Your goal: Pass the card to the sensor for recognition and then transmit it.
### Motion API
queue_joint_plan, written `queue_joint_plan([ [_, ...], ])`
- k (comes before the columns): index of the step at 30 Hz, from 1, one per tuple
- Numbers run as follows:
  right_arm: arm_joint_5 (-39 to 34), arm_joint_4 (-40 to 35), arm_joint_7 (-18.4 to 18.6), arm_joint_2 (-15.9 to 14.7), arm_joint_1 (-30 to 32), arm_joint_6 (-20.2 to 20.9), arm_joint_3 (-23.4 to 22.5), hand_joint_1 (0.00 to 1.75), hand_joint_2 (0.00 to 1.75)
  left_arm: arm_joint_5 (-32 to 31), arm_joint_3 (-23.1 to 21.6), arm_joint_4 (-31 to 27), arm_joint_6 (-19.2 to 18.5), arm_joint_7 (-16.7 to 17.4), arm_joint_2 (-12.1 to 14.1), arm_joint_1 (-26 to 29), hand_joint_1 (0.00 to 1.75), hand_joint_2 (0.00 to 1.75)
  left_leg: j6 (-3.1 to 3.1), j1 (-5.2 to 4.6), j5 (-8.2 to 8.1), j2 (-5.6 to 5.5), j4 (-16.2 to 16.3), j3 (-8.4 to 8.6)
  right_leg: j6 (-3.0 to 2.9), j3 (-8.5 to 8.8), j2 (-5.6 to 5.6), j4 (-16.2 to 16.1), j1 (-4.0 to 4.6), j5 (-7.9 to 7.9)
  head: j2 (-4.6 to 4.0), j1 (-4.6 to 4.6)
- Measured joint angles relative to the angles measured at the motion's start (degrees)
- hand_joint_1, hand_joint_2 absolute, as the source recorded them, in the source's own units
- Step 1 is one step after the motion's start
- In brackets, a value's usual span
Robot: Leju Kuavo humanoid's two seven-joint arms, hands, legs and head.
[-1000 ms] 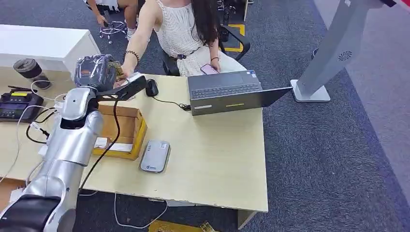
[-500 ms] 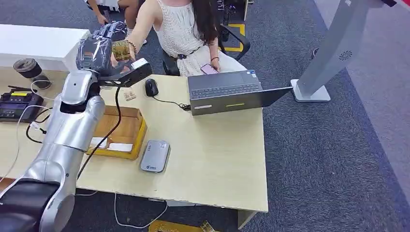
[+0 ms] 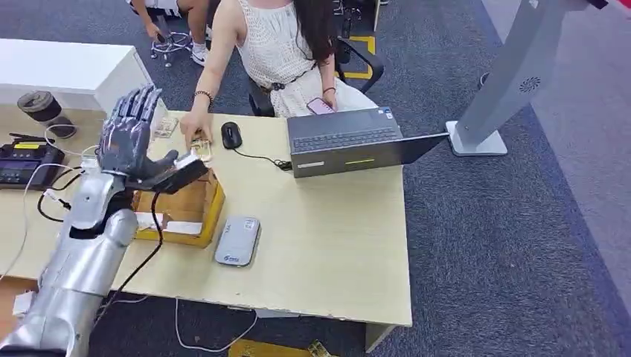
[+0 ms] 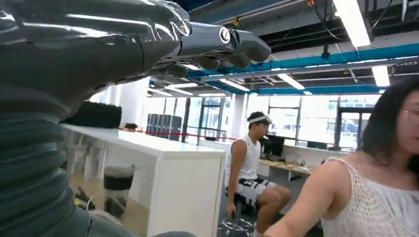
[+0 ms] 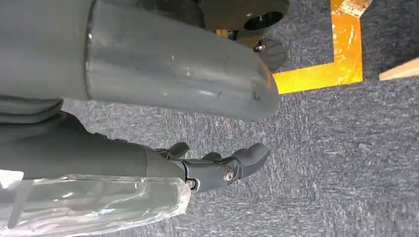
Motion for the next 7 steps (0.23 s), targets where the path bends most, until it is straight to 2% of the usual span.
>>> queue_joint_plan([
  [3,-0.2,0.0,0.0,0.0,0.3,-0.4,-0.5,0.0,0.0,2.0,3.7,-6.2,1.0,-2.8,1.4,8.7,0.0,1.75,0.0,0.03,0.01,-0.15,0.0,-0.23,-0.04,-0.24,-0.14,0.0,0.02,-0.03,0.0,0.04],
  [7,-0.8,0.0,-0.5,0.1,0.2,-0.5,-1.0,0.0,0.0,3.7,7.6,-12.8,1.6,-3.7,2.9,16.7,0.0,1.75,0.0,0.02,0.03,-0.21,-0.1,-0.32,-0.04,-0.1,-0.22,0.0,0.01,-0.03,0.0,0.04],
])
